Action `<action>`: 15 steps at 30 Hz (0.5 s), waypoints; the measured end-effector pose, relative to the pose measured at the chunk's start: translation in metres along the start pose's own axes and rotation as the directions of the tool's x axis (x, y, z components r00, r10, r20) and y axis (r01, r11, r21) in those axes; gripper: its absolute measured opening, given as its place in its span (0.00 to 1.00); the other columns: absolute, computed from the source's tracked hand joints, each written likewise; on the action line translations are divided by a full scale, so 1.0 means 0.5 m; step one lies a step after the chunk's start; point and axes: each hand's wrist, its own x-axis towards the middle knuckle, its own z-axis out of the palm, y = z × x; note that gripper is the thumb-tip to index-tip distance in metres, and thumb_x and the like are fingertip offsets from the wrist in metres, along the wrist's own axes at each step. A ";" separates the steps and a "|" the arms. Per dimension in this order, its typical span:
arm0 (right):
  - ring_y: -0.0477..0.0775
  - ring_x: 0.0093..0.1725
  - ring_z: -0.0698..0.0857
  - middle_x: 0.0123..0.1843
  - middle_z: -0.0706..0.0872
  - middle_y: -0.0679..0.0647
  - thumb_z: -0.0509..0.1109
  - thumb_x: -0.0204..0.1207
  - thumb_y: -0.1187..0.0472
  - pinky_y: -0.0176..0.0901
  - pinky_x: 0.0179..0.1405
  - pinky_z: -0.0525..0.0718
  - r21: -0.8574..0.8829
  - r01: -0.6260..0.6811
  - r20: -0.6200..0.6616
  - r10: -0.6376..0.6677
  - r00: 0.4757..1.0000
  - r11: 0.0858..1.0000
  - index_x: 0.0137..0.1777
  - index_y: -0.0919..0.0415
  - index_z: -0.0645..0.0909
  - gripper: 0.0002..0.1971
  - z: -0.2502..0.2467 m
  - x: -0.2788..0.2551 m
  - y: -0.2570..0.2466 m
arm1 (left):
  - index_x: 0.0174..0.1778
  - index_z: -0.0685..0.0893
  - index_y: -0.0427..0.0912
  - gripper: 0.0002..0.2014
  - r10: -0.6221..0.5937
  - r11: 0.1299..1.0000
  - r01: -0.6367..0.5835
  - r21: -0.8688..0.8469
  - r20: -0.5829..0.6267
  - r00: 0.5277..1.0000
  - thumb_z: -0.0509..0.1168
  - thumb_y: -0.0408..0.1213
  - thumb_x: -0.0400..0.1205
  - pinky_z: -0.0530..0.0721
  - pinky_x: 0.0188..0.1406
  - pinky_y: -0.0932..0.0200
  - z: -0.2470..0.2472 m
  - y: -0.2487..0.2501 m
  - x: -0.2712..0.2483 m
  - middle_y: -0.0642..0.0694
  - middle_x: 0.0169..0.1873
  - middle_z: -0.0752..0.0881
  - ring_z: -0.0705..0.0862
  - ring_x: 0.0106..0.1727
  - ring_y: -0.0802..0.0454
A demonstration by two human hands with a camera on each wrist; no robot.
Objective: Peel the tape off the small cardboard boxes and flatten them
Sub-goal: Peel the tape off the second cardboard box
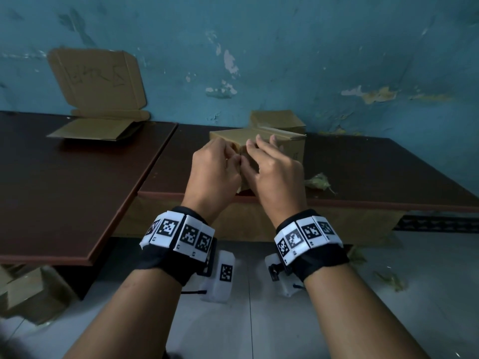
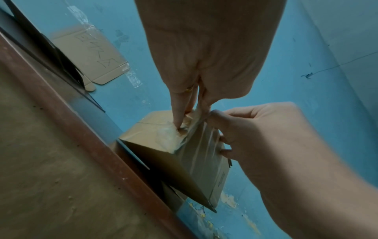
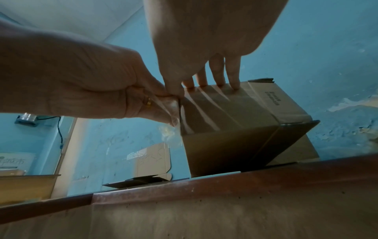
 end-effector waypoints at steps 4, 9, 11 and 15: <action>0.78 0.65 0.91 0.63 0.92 0.70 0.82 0.77 0.65 0.72 0.59 0.93 0.022 -0.027 -0.006 0.027 1.000 0.999 0.61 0.70 0.93 0.14 0.002 0.004 -0.001 | 0.46 0.85 0.34 0.04 0.046 0.998 -0.046 0.038 0.006 0.999 0.69 0.23 0.86 0.83 0.46 0.58 0.002 0.003 -0.003 0.39 0.50 0.90 0.89 0.49 0.44; 0.79 0.62 0.91 0.62 0.93 0.69 0.80 0.81 0.65 0.70 0.57 0.94 -0.058 0.035 -0.010 -0.035 0.999 0.998 0.61 0.71 0.92 0.12 -0.007 0.002 -0.009 | 0.50 0.86 0.31 0.03 0.075 0.995 -0.076 0.071 0.016 0.997 0.67 0.23 0.85 0.82 0.44 0.61 0.000 0.011 -0.005 0.38 0.49 0.90 0.89 0.48 0.44; 0.79 0.62 0.91 0.62 0.93 0.69 0.79 0.82 0.66 0.70 0.55 0.94 -0.088 0.065 -0.033 -0.068 0.997 0.994 0.60 0.73 0.92 0.12 -0.006 0.002 -0.011 | 0.52 0.86 0.30 0.03 0.080 0.994 -0.081 0.072 0.017 0.997 0.67 0.23 0.86 0.83 0.45 0.57 -0.001 0.013 -0.006 0.38 0.49 0.90 0.89 0.48 0.44; 0.75 0.64 0.92 0.60 0.94 0.69 0.76 0.84 0.66 0.72 0.62 0.91 -0.103 0.113 -0.056 -0.119 0.991 0.988 0.59 0.73 0.91 0.10 0.006 0.000 -0.012 | 0.51 0.85 0.31 0.02 0.090 0.993 -0.091 0.079 0.011 0.996 0.67 0.24 0.86 0.84 0.43 0.50 -0.003 0.008 -0.009 0.40 0.45 0.90 0.88 0.44 0.44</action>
